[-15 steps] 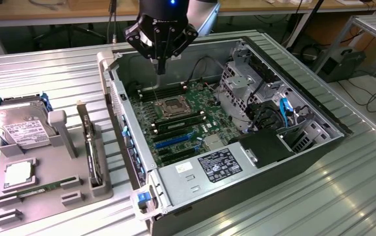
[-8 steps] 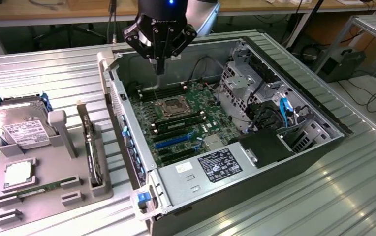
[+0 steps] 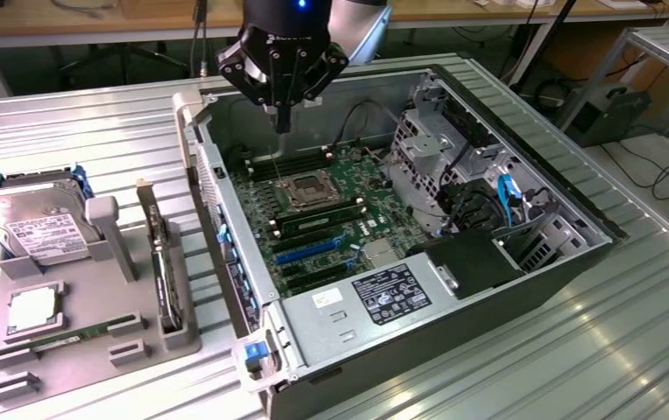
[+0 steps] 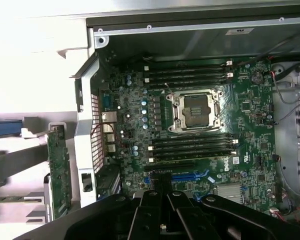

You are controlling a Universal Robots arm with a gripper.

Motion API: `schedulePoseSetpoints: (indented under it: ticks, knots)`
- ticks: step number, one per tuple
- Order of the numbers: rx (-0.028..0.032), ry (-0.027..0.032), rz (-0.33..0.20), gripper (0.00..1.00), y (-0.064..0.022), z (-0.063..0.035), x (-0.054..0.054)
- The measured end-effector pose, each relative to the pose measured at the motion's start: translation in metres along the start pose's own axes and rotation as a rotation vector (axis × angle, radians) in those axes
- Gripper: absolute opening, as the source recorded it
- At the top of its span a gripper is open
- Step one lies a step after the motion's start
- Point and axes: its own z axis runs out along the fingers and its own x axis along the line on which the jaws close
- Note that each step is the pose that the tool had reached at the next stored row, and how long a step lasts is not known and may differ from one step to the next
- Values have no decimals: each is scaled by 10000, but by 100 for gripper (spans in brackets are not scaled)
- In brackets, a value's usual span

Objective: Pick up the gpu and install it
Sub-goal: 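Reach for the gpu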

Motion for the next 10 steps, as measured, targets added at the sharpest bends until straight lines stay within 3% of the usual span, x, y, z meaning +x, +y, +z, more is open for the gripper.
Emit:
schedulePoseSetpoints:
  ticks: [10]
  knots:
    - [0,0,0,11,-3,-1,39]
